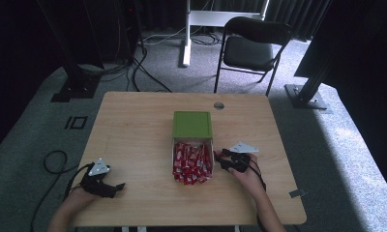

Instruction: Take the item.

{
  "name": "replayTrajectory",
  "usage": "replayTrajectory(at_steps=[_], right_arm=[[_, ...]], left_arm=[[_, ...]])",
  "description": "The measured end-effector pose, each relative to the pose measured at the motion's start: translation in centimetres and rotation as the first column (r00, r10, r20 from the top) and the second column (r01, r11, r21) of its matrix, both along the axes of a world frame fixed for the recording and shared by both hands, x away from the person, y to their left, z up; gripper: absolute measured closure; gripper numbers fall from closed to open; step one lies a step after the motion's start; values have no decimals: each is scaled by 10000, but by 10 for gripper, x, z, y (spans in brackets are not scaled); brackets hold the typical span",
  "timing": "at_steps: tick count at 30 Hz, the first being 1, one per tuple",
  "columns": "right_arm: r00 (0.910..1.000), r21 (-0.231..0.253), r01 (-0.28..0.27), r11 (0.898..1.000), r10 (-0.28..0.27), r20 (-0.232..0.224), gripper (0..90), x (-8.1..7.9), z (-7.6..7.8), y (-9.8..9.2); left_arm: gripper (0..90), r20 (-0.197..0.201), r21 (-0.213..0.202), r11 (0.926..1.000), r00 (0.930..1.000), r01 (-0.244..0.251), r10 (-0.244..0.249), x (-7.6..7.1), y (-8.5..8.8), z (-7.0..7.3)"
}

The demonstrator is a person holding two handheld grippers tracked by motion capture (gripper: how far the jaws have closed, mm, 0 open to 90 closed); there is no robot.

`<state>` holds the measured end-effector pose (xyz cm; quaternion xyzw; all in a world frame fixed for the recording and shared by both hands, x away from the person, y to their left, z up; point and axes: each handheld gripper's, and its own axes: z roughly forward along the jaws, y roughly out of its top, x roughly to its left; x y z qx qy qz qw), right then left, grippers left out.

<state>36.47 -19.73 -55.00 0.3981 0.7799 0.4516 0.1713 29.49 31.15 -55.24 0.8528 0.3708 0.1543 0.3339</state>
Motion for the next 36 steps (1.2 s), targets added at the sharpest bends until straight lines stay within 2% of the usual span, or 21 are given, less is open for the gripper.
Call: replayTrajectory(at_steps=[1, 5, 8, 19, 25, 29, 31, 36], right_arm=[[9998, -11, -201, 9998, 201, 9, 465, -1, 0, 0], [9990, 64, -435, 9990, 435, 43, 404, -7, 0, -1], [9991, 76, -434, 9990, 434, 32, 352, -11, 1, -5], [9999, -55, -117, 9999, 116, -102, 270, -27, -1, -31], [9996, -55, -153, 9999, 152, -234, 220, -34, -1, -47], [9985, -64, -448, 9990, 446, -319, 200, -40, 0, -55], [9959, -386, -847, 9957, 834, -343, 182, -44, 0, -58], [9867, -815, -1468, 9858, 1401, -825, 181, -53, -3, -60]], left_arm=[[15, -1, 0, 10000, 10000, 2, -2, 0, 0, 0], [15, -3, 5, 10000, 10000, 5, -5, 0, 0, 0], [15, -1, -1, 10000, 10000, 0, 0, 0, 0, 0], [15, -1, 0, 10000, 10000, 0, 0, 0, 0, 0], [15, -1, 3, 10000, 10000, 3, -3, 0, 0, 0], [15, -1, 6, 10000, 10000, 1, -1, 0, 0, 0], [15, -1, 5, 10000, 10000, 2, -2, 0, 0, 0], [15, -11, -4, 10000, 10000, -4, 4, 0, 0, 0]])
